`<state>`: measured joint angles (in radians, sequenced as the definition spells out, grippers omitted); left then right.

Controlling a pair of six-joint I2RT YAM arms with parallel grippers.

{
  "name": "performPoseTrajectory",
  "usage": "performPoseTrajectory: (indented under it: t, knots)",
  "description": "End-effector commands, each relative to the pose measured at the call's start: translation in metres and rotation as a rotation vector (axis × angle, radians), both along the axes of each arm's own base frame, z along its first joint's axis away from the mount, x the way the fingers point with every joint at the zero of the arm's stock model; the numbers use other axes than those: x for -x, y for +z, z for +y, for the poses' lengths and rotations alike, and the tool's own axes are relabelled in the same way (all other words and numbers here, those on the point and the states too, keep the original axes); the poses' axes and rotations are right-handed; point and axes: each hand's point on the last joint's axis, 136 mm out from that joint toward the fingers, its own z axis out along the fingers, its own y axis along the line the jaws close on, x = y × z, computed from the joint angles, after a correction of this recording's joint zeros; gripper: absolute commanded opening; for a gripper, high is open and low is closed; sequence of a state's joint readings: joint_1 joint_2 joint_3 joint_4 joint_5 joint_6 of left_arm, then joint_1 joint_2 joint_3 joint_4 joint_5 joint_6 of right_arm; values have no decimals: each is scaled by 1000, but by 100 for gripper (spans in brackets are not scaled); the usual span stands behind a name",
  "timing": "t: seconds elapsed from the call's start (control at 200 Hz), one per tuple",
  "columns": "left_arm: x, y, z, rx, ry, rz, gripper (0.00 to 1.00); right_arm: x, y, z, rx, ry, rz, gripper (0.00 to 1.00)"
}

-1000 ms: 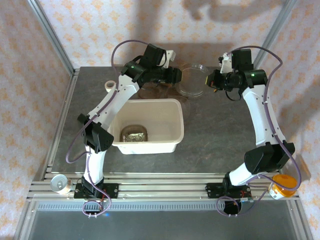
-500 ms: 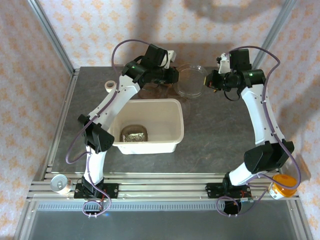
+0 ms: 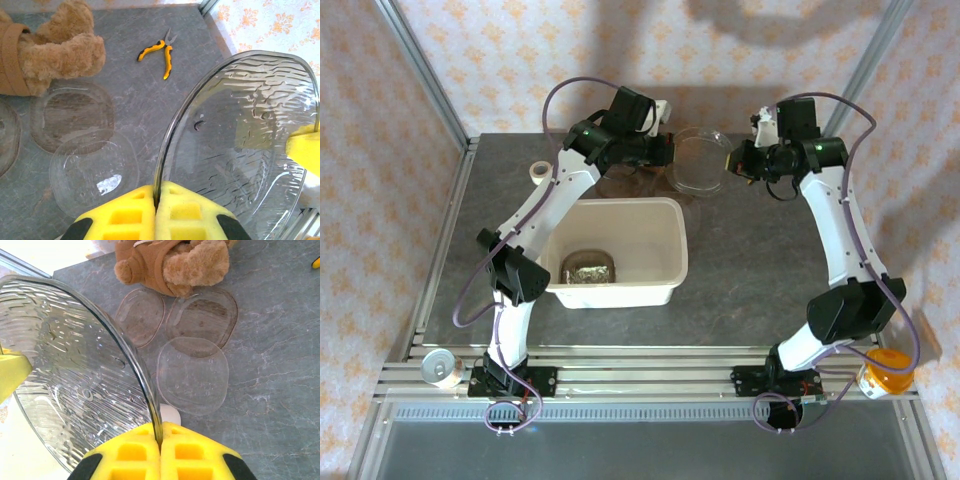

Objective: Place the plates into the plastic bin on the countertop

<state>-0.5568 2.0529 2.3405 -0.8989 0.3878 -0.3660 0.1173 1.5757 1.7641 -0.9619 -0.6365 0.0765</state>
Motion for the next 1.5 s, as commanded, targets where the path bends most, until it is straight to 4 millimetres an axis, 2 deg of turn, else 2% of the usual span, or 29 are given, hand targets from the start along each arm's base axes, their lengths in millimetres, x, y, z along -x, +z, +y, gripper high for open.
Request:
performPoseTrajectory:
  t: [0.0, 0.09, 0.105, 0.115, 0.12, 0.13, 0.26, 0.295, 0.33, 0.365, 0.39, 0.41, 0.49, 0.701, 0.776, 0.846, 0.941, 1.111, 1.266, 1.496]
  knots:
    - [1, 0, 2, -34, 4, -6, 0, -2, 7, 9, -25, 45, -30, 2]
    - [6, 3, 8, -51, 11, -9, 0, -4, 10, 7, -13, 33, -44, 10]
    - [7, 4, 9, -53, 12, -9, 0, -5, 10, 6, -9, 27, -47, 21]
    - [7, 4, 10, -55, 12, -8, 0, -5, 10, 5, -6, 23, -48, 38]
    - [8, 4, 10, -56, 13, -7, 0, -5, 10, 5, -5, 22, -49, 43]
    - [8, 5, 11, -58, 13, -7, 0, -5, 11, 4, -5, 20, -52, 48]
    - [23, 1, 20, -94, -9, 18, 0, -11, 23, 5, -68, 14, -99, 81]
    - [28, 0, 24, -101, -8, 22, 0, -13, 26, 5, -80, 8, -115, 87]
    - [31, -1, 27, -104, -2, 27, 0, -14, 29, 4, -87, 1, -134, 100]
    - [34, 1, 31, -98, 5, 27, 0, -16, 32, 3, -87, -3, -153, 99]
    - [35, -5, 34, -102, 13, 41, 0, -16, 33, 2, -84, -9, -162, 99]
    - [40, 6, 39, -89, 20, 23, 0, -17, 34, 0, -81, -13, -168, 99]
    - [50, 6, 55, -88, 48, 42, 0, -19, 33, -9, -56, -43, -178, 99]
    - [84, 0, 114, -33, 145, 115, 0, -27, 9, -38, -51, -167, -119, 99]
    - [97, -10, 128, -9, 164, 153, 0, -29, -2, -39, -58, -181, -84, 99]
    - [109, -27, 138, -29, 168, 205, 0, -30, -10, -39, -61, -183, -62, 99]
    - [122, -54, 142, -59, 162, 279, 0, -32, -18, -37, -65, -180, -38, 99]
    - [131, -90, 143, -52, 192, 352, 0, -29, -28, -42, -48, -209, -11, 99]
    - [135, -113, 141, -45, 196, 405, 0, -24, -35, -45, -31, -223, 11, 99]
    - [133, -141, 123, -75, 171, 460, 0, -17, -48, -46, -30, -233, 48, 99]
